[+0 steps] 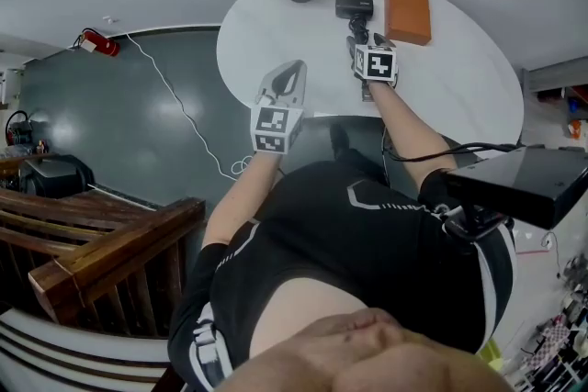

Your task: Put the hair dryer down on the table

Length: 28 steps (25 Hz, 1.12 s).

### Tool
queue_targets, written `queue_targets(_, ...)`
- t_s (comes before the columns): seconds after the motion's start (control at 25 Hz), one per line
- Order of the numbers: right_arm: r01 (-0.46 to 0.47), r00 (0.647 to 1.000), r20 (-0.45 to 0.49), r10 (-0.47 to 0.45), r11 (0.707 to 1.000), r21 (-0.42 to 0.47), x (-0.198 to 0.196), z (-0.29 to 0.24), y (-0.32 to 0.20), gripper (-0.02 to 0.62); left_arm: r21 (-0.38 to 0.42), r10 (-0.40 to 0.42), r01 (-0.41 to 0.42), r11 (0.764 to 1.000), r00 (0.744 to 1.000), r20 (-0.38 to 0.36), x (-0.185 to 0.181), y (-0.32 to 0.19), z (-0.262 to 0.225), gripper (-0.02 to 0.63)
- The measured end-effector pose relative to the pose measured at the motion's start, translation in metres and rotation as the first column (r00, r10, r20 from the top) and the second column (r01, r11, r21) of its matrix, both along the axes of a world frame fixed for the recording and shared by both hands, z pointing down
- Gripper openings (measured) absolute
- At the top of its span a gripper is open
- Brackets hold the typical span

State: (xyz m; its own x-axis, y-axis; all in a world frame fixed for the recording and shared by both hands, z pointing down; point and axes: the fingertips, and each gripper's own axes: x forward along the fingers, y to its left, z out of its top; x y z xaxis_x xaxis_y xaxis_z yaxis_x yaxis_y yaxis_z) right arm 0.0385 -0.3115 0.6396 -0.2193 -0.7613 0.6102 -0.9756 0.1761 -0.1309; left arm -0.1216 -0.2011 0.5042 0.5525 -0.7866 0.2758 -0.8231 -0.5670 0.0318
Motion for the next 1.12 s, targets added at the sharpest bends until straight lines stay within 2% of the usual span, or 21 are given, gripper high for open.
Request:
queue_targets(0.12, 0.001, 1.0, 0.019, -0.002, 0.998, 0.064, -0.004, -0.028, 0.011, 0.303, 0.009, 0.013, -0.013, 1.0, 1.0, -0.023, -0.002, 0.008, -0.007, 0.032)
queue_targets(0.2, -0.006, 1.0, 0.03, 0.003, 0.994, 0.112, -0.006, -0.048, 0.02, 0.212, 0.011, 0.029, -0.029, 1.0, 0.999, -0.036, -0.003, 0.013, -0.01, 0.032)
queue_targets(0.24, -0.009, 0.999, 0.037, 0.004, 0.991, 0.136, -0.007, -0.058, 0.024, 0.196, 0.012, 0.037, -0.036, 0.999, 0.998, -0.044, -0.003, 0.016, -0.013, 0.032)
queue_targets(0.4, -0.002, 0.999, 0.048, -0.008, 0.976, 0.216, -0.01, -0.096, 0.041, 0.182, 0.029, 0.055, -0.052, 0.998, 0.996, -0.077, -0.005, 0.026, -0.024, 0.032)
queue_targets(0.64, -0.01, 0.997, 0.07, -0.012, 0.951, 0.308, -0.016, -0.143, 0.076, 0.098, 0.068, 0.105, -0.098, 0.993, 0.989, -0.106, -0.007, 0.042, -0.048, 0.032)
queue_targets(1.12, -0.065, 0.997, 0.069, 0.043, 0.931, 0.36, -0.01, -0.181, 0.146, 0.077, 0.074, 0.195, -0.187, 0.98, 0.974, -0.112, -0.001, 0.083, -0.056, 0.032)
